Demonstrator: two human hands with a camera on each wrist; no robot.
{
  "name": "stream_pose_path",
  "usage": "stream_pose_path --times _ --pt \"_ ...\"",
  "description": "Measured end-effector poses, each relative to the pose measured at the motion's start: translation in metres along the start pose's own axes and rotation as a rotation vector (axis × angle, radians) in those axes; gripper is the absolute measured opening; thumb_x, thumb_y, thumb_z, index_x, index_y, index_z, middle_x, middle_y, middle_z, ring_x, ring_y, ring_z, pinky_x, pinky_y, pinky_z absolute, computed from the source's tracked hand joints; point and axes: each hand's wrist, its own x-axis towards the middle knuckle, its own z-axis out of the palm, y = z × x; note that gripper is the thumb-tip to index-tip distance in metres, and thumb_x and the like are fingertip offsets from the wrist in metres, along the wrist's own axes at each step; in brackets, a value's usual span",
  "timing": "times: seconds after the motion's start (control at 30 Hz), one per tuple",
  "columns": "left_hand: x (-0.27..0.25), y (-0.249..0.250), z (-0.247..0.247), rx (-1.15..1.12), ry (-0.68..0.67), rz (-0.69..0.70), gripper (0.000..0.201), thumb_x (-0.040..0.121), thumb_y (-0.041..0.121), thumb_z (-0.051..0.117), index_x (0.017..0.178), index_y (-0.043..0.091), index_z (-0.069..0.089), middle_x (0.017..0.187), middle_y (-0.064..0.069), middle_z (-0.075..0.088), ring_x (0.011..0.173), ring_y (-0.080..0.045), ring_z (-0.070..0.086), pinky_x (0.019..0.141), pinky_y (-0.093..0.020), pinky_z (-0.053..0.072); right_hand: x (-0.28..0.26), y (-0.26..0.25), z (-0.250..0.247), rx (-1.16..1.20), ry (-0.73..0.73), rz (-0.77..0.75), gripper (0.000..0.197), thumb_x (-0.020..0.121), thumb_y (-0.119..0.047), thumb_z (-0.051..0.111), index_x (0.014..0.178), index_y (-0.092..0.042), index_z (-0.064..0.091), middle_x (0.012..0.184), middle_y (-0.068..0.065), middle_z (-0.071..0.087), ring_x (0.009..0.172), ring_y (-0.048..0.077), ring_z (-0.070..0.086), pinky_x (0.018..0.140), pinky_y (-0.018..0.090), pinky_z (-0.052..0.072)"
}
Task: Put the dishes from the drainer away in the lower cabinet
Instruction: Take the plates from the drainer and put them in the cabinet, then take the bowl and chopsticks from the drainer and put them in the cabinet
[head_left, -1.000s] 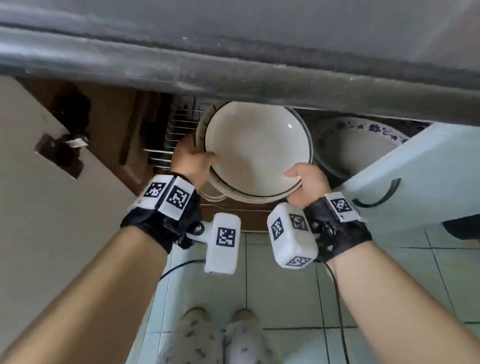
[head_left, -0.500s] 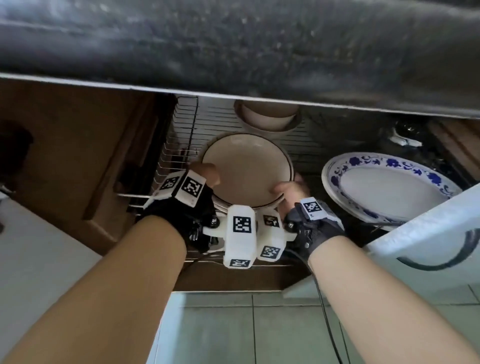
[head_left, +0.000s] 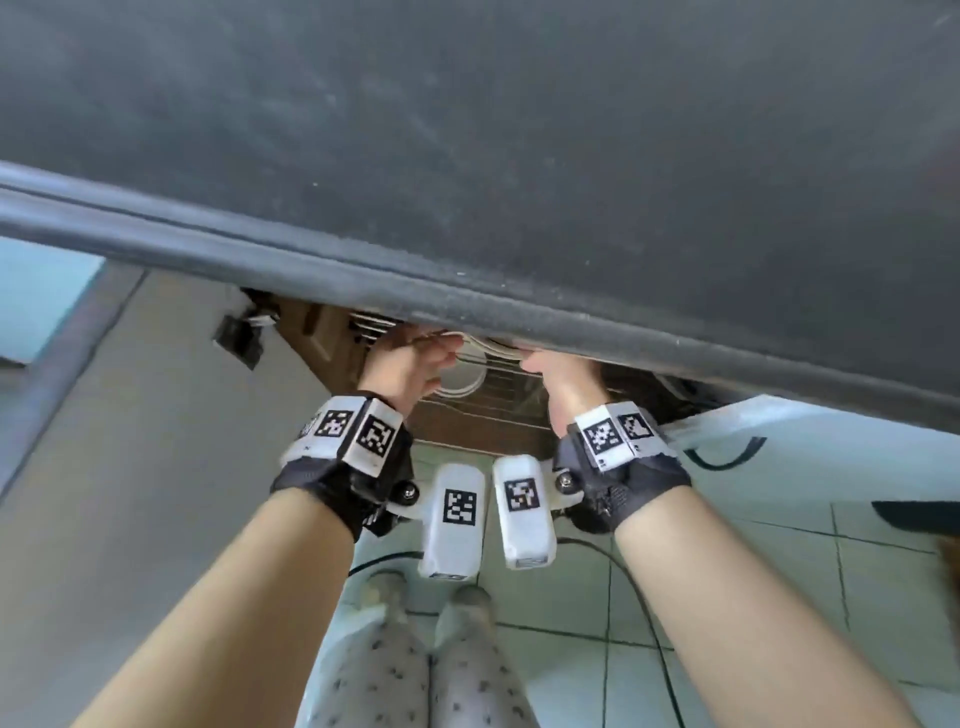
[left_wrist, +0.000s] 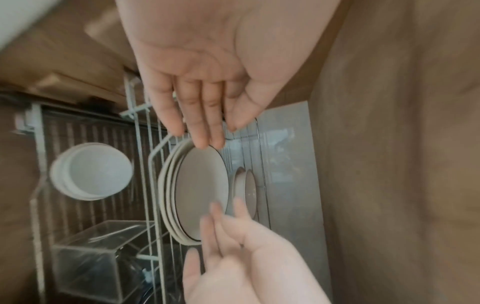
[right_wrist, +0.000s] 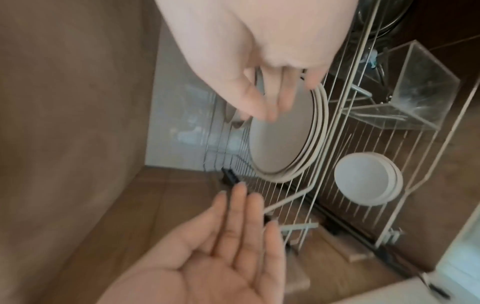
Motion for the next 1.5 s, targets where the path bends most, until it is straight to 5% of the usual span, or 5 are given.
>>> stream_pose_path --times 0.13,0.23,0.53,0.87,1.5 --pt "-0.098 0.011 -0.025 0.013 0.004 -0.032 0.019 0.086 0.004 0.050 0.097 0.018 0.056 0.084 0.003 0.062 0.079 -0.010 0.057 0.069 -0.023 0.038 -0.101 -0.027 0.021 -0.037 -0.326 -0.110 0.022 0.078 0.005 0.050 0.084 -0.011 0.064 0.077 0.006 0.060 0.073 0.017 0.054 0.060 0.017 0.040" --pt "-0.164 0.023 -0.049 0.050 0.038 0.023 0.024 0.088 -0.001 0.047 0.091 0.019 0.059 0.082 0.004 0.060 0.079 -0.011 0.057 0.068 -0.021 0.040 -0.161 -0.042 0.034 -0.189 -0.469 -0.156 0.033 0.078 0.009 0.046 0.062 -0.018 0.052 0.067 0.000 0.055 0.070 0.018 0.051 0.061 0.024 0.037" --pt "-0.328 0.071 -0.221 -0.214 0.359 0.278 0.026 0.089 0.004 0.044 0.087 0.025 0.059 0.080 0.006 0.065 0.074 -0.009 0.063 0.067 -0.022 0.045 -0.346 -0.120 0.159 -0.397 -0.839 -0.502 0.033 0.079 0.009 0.045 0.062 -0.018 0.051 0.066 0.000 0.057 0.061 0.012 0.054 0.058 0.016 0.043" --pt "-0.469 0.021 -0.487 -0.333 0.716 0.363 0.024 0.086 0.007 0.050 0.086 0.027 0.062 0.062 0.016 0.071 0.074 -0.008 0.063 0.074 -0.024 0.046 -0.525 -0.084 0.417 -0.474 -1.110 -0.609 0.031 0.080 0.008 0.045 0.066 -0.019 0.052 0.067 0.002 0.058 0.059 0.010 0.052 0.058 0.019 0.039" --pt "-0.389 0.178 -0.776 -0.411 0.885 0.551 0.031 0.086 -0.003 0.043 0.086 0.023 0.059 0.082 0.004 0.066 0.071 -0.008 0.061 0.068 -0.022 0.045 -0.509 -0.240 0.714 -0.480 -0.975 -0.681 0.031 0.083 0.005 0.042 0.069 -0.019 0.054 0.071 -0.001 0.061 0.063 0.013 0.056 0.063 0.024 0.044"
